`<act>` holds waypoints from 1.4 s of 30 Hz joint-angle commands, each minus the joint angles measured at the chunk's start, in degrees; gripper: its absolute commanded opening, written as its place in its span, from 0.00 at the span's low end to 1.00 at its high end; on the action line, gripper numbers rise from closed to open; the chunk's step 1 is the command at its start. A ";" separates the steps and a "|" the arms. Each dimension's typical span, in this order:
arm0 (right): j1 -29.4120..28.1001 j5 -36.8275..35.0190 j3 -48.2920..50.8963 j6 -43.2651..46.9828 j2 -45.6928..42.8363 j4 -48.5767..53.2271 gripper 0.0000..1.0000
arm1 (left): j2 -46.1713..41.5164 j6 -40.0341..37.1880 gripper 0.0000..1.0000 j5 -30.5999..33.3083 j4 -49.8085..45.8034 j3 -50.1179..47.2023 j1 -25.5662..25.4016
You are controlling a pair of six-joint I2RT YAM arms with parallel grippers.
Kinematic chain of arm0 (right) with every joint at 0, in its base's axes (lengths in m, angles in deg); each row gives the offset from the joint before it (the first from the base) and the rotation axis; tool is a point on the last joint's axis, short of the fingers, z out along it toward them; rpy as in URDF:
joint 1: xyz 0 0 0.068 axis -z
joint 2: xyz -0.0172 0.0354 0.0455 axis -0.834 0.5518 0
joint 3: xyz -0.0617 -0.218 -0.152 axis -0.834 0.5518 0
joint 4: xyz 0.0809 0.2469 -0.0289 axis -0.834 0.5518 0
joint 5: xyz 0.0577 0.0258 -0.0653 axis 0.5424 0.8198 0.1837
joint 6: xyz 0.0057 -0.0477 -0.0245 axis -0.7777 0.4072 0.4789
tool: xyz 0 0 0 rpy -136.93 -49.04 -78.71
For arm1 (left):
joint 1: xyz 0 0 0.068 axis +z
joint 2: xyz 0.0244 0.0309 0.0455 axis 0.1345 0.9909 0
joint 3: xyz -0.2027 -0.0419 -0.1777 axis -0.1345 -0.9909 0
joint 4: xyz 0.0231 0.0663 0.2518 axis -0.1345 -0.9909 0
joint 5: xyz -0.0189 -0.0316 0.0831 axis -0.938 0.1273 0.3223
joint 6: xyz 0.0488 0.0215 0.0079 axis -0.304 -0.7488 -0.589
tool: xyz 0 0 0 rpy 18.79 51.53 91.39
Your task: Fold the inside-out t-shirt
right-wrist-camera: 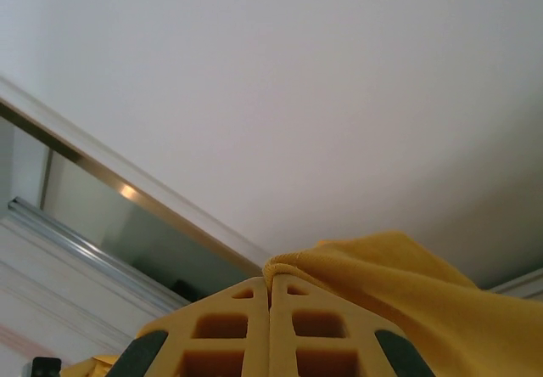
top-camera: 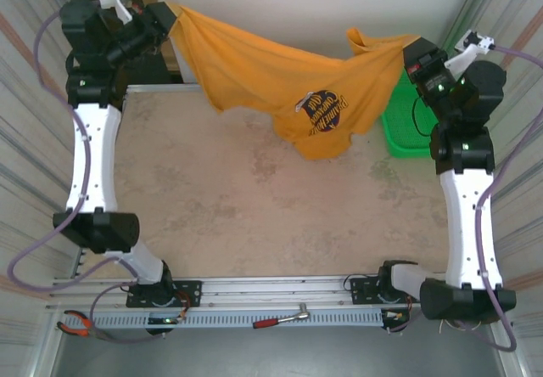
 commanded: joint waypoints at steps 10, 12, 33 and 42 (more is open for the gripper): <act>-10.49 -9.39 24.69 7.73 -7.56 5.30 0.00 | -3.01 -9.19 0.00 1.31 -3.09 -1.84 -11.61; -11.17 -13.73 22.44 12.12 -6.99 12.74 0.46 | -1.00 -11.74 0.00 2.32 -7.33 3.36 -15.21; -0.29 -17.84 20.48 17.37 -13.98 24.46 0.72 | 18.96 -15.60 0.60 11.98 -4.08 -11.81 -38.67; -14.19 -13.19 26.24 20.72 -6.52 20.59 0.68 | -5.09 -12.09 0.66 22.30 -5.40 -49.44 -23.17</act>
